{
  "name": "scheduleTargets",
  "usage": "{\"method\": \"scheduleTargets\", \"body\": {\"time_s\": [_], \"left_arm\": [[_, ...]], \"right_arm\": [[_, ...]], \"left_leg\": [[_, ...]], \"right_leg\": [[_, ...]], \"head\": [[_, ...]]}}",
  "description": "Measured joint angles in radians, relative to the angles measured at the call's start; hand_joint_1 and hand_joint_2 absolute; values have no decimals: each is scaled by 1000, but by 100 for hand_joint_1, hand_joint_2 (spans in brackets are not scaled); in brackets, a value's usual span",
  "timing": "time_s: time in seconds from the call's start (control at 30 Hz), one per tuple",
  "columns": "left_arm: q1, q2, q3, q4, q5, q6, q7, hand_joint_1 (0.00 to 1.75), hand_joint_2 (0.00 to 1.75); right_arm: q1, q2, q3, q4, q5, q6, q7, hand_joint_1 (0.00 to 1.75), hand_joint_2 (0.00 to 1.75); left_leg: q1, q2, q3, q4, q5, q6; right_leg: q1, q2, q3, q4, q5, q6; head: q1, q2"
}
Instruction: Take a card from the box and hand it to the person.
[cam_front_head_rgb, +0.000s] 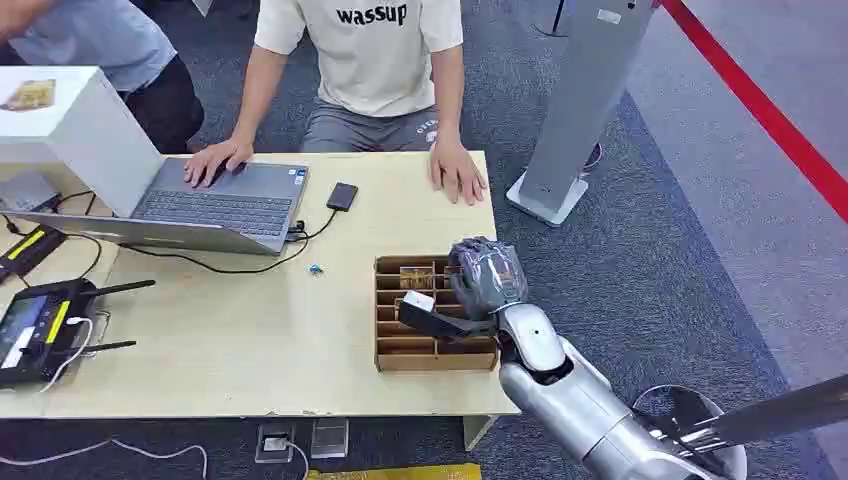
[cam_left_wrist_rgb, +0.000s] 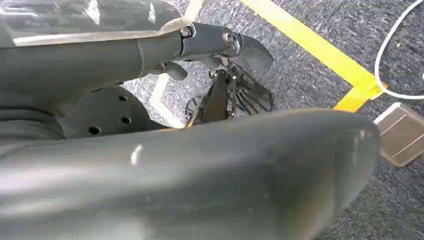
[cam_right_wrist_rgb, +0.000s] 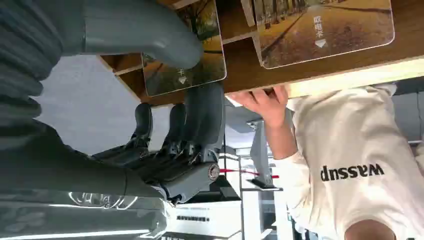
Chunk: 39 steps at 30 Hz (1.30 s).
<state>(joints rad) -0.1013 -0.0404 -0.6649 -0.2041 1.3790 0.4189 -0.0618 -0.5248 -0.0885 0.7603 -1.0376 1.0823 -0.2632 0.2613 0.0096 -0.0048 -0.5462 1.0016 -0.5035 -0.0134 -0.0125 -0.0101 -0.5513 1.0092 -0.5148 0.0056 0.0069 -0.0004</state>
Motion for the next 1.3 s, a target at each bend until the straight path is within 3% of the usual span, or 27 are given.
{"method": "scheduleTargets", "body": {"time_s": [0.37,0.5,0.6,0.8,0.87,0.9,0.93,1.3], "left_arm": [[0,0,0,0,2,-5,-2,0,0],[0,27,0,0,2,-121,22,0,0],[-3,50,0,0,0,-160,32,0,0],[-1,76,0,0,-3,-169,34,0,0],[-1,80,0,0,-3,-172,34,0,0],[-1,82,0,0,-4,-175,34,0,0],[-1,84,0,0,-5,-177,35,0,0],[-1,100,0,0,-8,-187,31,0,0]], "right_arm": [[0,-3,0,8,10,7,1,98,175],[3,0,2,8,24,19,18,99,175],[4,1,3,7,31,23,27,99,175],[8,0,3,6,31,23,36,124,175],[10,0,3,4,31,22,39,145,175],[11,0,3,4,32,22,39,147,175],[13,0,2,4,32,21,39,171,175],[22,-10,-8,2,46,-51,27,175,175]], "left_leg": [[0,0,0,0,0,0],[0,0,1,0,0,0],[0,0,1,0,0,0],[0,0,1,0,0,0],[0,0,1,0,0,0],[0,0,1,0,0,0],[0,0,1,0,0,0],[0,0,1,0,0,0]], "right_leg": [[0,0,0,0,0,0],[0,0,0,0,0,0],[0,0,1,0,0,0],[0,0,1,0,0,0],[0,0,1,0,0,0],[0,0,1,0,0,0],[0,0,1,0,0,0],[0,0,1,0,0,0]], "head": [[-2,0],[0,0],[-2,0],[-3,0],[-1,0],[0,0],[1,0],[-3,0]]}}
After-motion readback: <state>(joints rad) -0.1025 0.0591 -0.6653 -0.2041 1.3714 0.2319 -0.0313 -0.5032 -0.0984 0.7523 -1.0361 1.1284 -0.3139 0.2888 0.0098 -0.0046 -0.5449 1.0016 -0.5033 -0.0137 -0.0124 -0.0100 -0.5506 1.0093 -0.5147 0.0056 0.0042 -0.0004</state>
